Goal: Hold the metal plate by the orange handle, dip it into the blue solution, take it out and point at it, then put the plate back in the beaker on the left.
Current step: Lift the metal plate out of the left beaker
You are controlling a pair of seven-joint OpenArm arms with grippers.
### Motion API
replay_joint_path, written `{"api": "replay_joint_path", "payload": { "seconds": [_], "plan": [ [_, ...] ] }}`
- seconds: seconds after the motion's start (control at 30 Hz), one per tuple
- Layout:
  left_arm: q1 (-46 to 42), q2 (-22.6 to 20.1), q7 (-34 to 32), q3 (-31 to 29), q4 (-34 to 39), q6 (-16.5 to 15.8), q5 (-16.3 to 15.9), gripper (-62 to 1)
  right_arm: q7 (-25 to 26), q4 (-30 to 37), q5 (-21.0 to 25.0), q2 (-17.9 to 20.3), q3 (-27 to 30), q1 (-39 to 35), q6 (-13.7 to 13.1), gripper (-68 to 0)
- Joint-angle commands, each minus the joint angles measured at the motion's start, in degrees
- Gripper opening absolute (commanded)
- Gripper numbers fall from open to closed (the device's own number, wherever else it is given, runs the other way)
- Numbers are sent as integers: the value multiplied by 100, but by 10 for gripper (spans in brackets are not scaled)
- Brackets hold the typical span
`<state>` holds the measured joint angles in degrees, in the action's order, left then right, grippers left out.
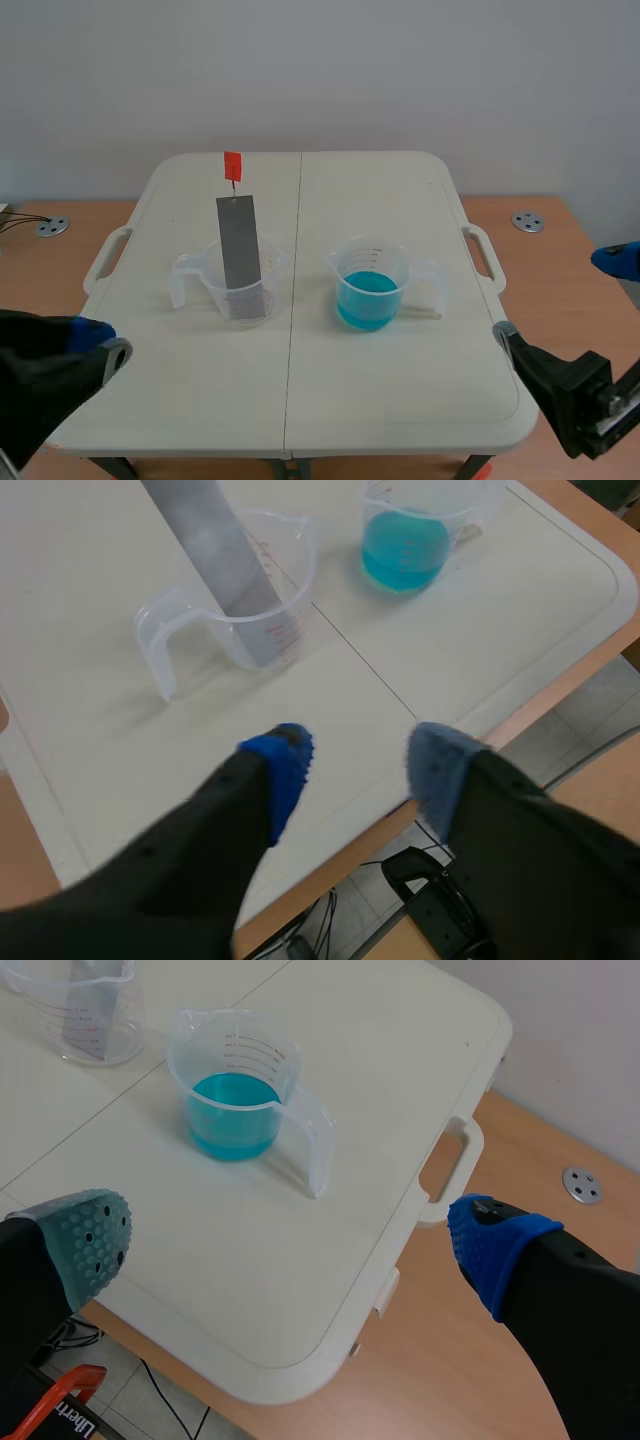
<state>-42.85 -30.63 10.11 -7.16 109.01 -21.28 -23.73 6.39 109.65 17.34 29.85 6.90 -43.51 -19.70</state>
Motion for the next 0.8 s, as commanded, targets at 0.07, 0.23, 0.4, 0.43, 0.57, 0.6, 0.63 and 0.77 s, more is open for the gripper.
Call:
{"api": "replay_joint_path", "payload": {
  "seconds": [0.07, 0.23, 0.4, 0.43, 0.57, 0.6, 0.63, 0.77],
  "plan": [
    [15, 13, -63, 28, 76, -37, -57, -591, 103, 96, 66, -2, 22, 79, 24, -12],
    [15, 15, -227, 28, 76, -37, -140, -592, 101, 96, 66, -2, 22, 79, 24, -12],
    [-201, 11, -234, 26, 76, 59, -48, -592, 197, 96, 107, -4, 22, 81, 46, -12],
    [-310, 11, -234, 13, 76, 105, -46, -592, 201, 96, 111, -4, 22, 81, 46, -12],
    [-929, 11, -234, -96, 76, 125, 136, -592, 258, 96, 129, -4, 22, 120, 44, -12],
    [-1102, 11, -234, -136, 76, 140, 221, -592, 234, 94, 127, -4, 17, 162, 42, -12],
    [-1274, 11, -234, -168, 76, 144, 260, -592, 232, 85, 127, -4, 17, 210, 42, -12],
    [-1956, 11, -229, -293, 74, 260, 546, -592, 127, 28, 251, -4, 15, 496, 9, -12]
  ]
}}
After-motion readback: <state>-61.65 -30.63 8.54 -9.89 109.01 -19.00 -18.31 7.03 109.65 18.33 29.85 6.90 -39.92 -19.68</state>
